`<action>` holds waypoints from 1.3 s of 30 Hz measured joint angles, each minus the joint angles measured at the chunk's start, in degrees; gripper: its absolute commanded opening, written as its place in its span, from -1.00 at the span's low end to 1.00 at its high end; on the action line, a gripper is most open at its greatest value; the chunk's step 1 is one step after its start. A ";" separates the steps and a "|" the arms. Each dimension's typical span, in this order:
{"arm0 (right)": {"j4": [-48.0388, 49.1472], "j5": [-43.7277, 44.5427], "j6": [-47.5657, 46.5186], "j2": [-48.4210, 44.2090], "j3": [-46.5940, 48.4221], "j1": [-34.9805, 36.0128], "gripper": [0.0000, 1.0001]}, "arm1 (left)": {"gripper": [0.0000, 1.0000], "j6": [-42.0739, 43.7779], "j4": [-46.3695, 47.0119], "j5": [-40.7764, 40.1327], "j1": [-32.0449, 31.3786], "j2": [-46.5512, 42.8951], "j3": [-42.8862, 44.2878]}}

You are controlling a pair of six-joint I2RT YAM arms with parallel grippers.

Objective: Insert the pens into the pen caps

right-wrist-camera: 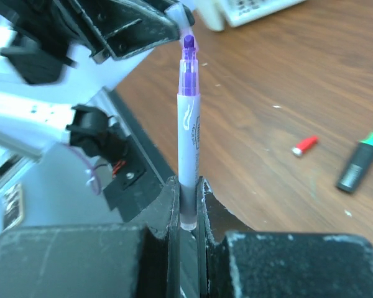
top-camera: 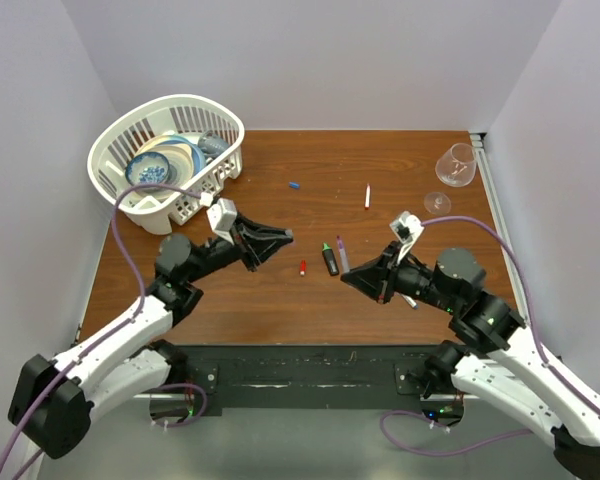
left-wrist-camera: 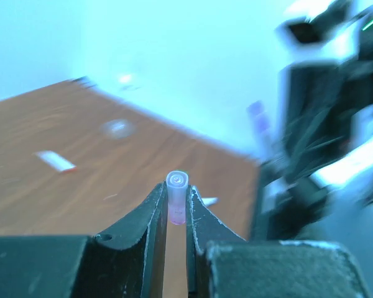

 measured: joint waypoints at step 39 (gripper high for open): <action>23.50 -10.10 2.27 10.82 -9.92 1.11 -1.00 | -1.00 -35.91 32.11 -14.97 -6.80 7.76 -3.56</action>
